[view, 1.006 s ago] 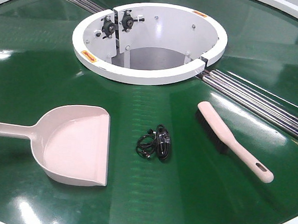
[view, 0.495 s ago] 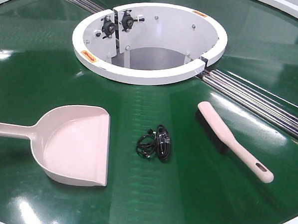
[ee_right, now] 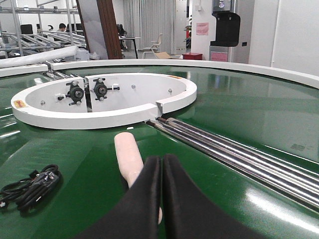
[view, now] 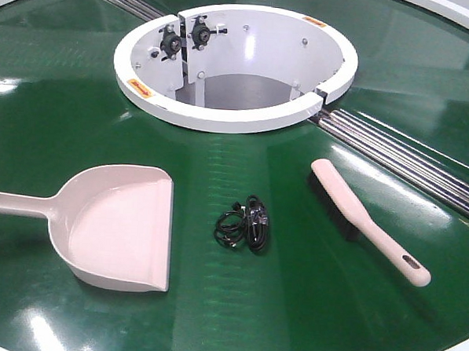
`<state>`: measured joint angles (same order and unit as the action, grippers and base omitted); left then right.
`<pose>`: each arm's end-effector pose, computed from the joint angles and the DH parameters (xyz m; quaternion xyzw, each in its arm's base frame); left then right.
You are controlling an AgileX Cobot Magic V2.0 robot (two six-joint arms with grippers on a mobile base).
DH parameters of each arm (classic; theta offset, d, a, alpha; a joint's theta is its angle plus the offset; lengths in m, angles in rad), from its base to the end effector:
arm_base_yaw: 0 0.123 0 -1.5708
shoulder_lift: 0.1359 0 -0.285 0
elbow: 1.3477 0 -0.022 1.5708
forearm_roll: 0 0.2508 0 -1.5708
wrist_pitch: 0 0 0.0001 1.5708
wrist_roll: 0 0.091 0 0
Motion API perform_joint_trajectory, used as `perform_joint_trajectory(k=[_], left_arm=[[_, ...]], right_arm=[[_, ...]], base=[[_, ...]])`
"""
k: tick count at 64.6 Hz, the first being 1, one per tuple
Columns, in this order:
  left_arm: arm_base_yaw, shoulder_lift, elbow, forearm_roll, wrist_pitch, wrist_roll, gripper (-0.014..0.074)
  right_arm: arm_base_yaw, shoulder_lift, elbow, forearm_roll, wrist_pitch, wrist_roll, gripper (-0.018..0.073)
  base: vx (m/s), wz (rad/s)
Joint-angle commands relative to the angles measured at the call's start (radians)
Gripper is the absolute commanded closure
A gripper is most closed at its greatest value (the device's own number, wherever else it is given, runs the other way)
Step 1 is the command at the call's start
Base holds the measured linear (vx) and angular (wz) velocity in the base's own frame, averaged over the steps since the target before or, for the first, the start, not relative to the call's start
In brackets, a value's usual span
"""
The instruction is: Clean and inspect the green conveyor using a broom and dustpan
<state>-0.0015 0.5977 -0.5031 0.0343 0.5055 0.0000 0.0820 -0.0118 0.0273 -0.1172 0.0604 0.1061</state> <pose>0.1185 0.0013 0.2892 0.0094 0.8632 0.0144 0.5046 0.0566 0.0040 0.1992 -0.0301 0.7023 0.0228 0.7109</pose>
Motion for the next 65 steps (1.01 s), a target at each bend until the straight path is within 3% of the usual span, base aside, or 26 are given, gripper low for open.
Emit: perform_joint_trajectory(k=[1, 17, 26, 38, 53, 65], left_arm=[[0.0, 0.005, -0.037, -0.006, -0.063, 0.0, 0.0119], [-0.001, 0.005, -0.044, -0.04, -0.005, 0.014, 0.0126], [-0.001, 0.084, -0.142, -0.034, 0.188, 0.212, 0.0126], [-0.001, 0.268, -0.359, -0.097, 0.341, 0.348, 0.0126], [-0.001, 0.573, -0.627, -0.126, 0.612, 0.637, 0.0126], [-0.001, 0.735, -0.754, -0.119, 0.688, 0.815, 0.0126]], right_arm=[[0.001, -0.011, 0.004, -0.006, -0.07, -0.002, 0.0568], [0.001, -0.011, 0.004, -0.006, -0.07, -0.002, 0.0568], [0.001, -0.012, 0.004, -0.006, -0.07, -0.002, 0.0568], [0.001, -0.012, 0.004, -0.006, -0.07, -0.002, 0.0568], [0.001, -0.012, 0.004, -0.006, -0.07, -0.002, 0.0568], [0.001, -0.011, 0.004, -0.006, -0.069, -0.002, 0.0568]], base=[[0.0, 0.0], [0.0, 0.0], [0.0, 0.0], [0.0, 0.0], [0.0, 0.0], [0.0, 0.0]])
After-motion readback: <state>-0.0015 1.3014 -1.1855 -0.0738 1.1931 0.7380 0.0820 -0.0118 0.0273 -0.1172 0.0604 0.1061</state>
